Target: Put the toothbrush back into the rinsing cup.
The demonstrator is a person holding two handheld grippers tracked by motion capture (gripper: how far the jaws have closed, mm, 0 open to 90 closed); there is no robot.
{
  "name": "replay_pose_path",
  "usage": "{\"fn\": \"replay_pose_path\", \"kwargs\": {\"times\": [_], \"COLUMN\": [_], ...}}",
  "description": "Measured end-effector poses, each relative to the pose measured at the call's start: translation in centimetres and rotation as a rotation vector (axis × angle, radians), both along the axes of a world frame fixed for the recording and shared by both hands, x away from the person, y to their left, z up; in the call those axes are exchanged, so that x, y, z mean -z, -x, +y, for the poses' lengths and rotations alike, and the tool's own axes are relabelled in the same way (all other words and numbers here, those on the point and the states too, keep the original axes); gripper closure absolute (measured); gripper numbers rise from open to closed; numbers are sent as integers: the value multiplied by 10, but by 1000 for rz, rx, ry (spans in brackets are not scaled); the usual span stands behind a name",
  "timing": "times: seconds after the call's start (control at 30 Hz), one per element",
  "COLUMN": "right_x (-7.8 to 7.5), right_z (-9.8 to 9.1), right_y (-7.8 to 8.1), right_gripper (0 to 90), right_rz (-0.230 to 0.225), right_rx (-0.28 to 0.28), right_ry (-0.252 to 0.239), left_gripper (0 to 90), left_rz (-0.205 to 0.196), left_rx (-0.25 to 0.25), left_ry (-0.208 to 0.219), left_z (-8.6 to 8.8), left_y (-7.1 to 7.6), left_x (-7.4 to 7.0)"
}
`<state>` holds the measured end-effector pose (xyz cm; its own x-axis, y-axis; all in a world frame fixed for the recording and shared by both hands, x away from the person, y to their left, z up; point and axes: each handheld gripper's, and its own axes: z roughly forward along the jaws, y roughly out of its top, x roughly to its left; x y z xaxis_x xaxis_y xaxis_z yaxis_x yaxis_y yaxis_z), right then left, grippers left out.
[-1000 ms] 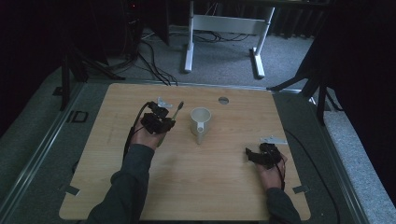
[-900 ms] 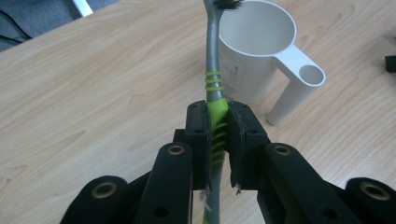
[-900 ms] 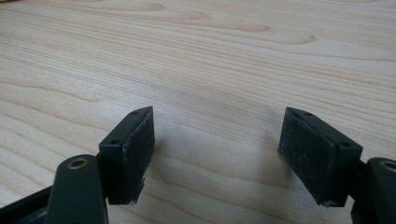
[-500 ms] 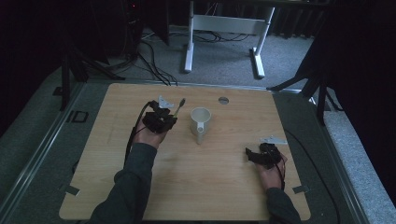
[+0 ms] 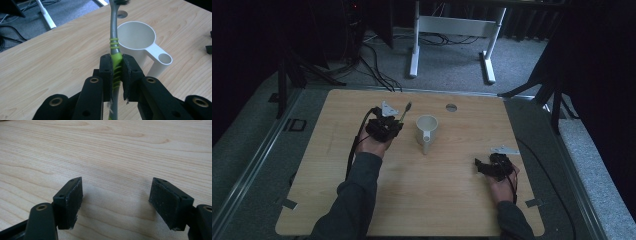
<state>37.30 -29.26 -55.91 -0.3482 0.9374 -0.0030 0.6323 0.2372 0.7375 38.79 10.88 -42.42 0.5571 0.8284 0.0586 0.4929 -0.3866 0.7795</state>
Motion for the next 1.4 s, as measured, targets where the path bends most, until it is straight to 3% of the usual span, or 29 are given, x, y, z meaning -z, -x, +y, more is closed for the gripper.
{"fn": "replay_pose_path", "kwargs": {"times": [0.43, 0.73, 1.03, 1.4], "right_x": [0, 0, 0, 0], "right_z": [0, 0, 0, 0], "right_y": [0, 0, 0, 0], "right_gripper": [263, 264, 265, 265], "right_rz": [0, -1, -1, 0], "right_rx": [0, 0, 0, -1], "right_ry": [0, 0, 0, 0], "left_gripper": [797, 798, 797, 797], "left_rz": [-39, -86, -100, -111], "left_rx": [-3, -17, -15, -17], "left_ry": [43, 109, 130, 187], "left_z": [-1, 1, -3, -7], "left_y": [-1, -1, -4, -7], "left_x": [-2, -6, -8, -8]}}
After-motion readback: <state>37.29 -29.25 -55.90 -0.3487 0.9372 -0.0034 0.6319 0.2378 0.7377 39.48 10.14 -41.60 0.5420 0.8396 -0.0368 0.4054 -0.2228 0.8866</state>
